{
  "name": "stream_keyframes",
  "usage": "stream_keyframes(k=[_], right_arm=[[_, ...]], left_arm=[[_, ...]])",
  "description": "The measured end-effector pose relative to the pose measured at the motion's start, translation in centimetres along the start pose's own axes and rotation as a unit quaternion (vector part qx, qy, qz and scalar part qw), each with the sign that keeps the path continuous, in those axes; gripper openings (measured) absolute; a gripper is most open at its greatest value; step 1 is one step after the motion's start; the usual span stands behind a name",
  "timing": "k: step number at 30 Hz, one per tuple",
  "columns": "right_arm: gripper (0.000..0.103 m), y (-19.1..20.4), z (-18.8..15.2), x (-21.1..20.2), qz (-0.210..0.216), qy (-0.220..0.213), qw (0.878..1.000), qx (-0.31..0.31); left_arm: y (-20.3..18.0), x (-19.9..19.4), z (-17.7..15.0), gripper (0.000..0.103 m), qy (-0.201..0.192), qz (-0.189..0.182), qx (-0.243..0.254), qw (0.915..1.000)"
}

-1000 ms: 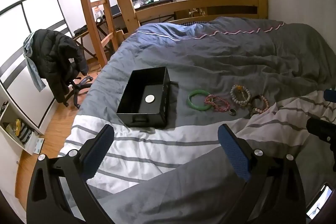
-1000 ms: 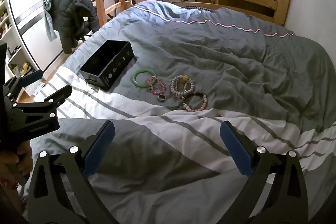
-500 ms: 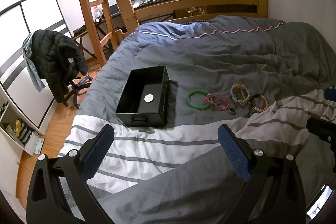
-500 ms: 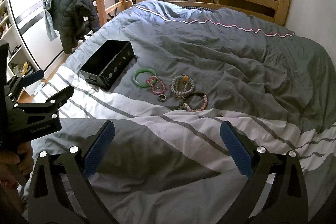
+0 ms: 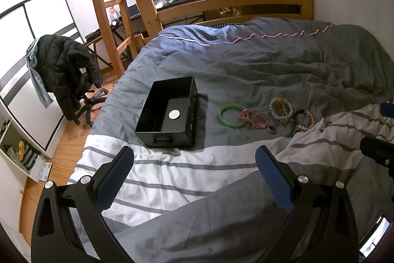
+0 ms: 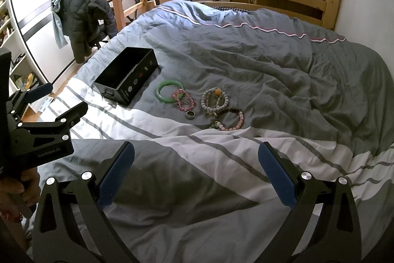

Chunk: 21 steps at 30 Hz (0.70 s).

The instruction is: Organize jewelry

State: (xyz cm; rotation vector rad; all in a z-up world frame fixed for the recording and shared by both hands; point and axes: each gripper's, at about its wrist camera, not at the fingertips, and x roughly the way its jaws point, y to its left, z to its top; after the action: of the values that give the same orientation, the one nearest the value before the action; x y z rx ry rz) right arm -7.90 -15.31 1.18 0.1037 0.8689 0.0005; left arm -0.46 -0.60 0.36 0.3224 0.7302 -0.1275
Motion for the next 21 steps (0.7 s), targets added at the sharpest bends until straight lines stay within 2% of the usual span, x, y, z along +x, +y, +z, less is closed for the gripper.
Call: stream_keyframes(k=[21], right_arm=[[0.099, 0.02, -0.08, 0.11, 0.001, 0.001, 1.000, 0.000]], left_arm=[[-0.04, 0.04, 0.06, 0.097, 0.001, 0.000, -0.001, 1.0000]])
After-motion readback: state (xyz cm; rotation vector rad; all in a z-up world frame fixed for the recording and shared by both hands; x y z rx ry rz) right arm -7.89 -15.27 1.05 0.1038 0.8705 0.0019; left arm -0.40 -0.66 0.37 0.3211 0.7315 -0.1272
